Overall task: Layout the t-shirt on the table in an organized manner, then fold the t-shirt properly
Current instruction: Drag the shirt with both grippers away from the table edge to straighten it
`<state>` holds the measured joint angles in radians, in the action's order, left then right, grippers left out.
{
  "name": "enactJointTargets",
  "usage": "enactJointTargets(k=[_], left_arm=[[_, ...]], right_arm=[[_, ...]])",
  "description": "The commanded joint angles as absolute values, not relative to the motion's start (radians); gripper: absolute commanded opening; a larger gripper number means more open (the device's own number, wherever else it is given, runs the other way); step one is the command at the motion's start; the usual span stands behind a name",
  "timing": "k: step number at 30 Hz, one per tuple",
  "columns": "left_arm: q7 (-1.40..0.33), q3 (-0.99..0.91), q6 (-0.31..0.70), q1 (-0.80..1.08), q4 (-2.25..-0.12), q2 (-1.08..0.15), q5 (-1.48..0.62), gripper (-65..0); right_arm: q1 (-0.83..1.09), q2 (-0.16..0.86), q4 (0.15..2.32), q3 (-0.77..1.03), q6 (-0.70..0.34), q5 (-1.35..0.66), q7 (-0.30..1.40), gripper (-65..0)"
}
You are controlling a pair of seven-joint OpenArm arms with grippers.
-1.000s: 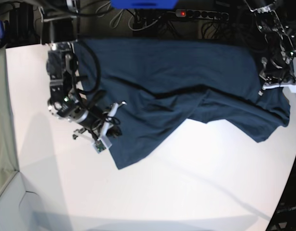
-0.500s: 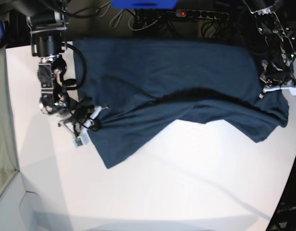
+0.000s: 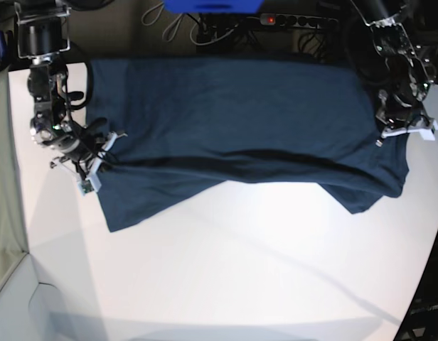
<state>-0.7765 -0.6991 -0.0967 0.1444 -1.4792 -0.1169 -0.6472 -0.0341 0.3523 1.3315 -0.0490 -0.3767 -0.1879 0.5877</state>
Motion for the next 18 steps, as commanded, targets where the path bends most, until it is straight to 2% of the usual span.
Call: enactJointTargets(k=[1, 7, 10, 15, 18], left_arm=[[-0.76, -0.702, -0.088, 0.134, -1.544, -0.127, -0.664, -64.9], [-0.762, -0.702, -0.088, 0.166, -1.747, -0.096, -0.682, -64.9], [-0.757, -0.702, -0.088, 0.156, -1.767, -0.104, -0.725, -64.9], [-0.751, -0.7, -0.088, 0.102, -1.615, -0.104, -0.688, -64.9], [-0.75, -0.7, -0.088, 0.091, -1.514, -0.105, -0.68, -64.9]], right_arm=[[-0.036, 0.364, 1.326, -0.05, -0.369, -0.147, 0.688, -65.0], [-0.059, 0.361, 1.336, -0.05, -0.369, -0.147, 0.697, -65.0], [-0.058, 0.36, 1.414, -0.048, -0.369, -0.147, 0.694, -65.0], [-0.076, 0.329, 1.546, -0.047, -0.369, -0.147, 0.697, -65.0], [-0.124, 0.312, 1.554, -0.048, -0.371, -0.147, 0.702, -65.0]])
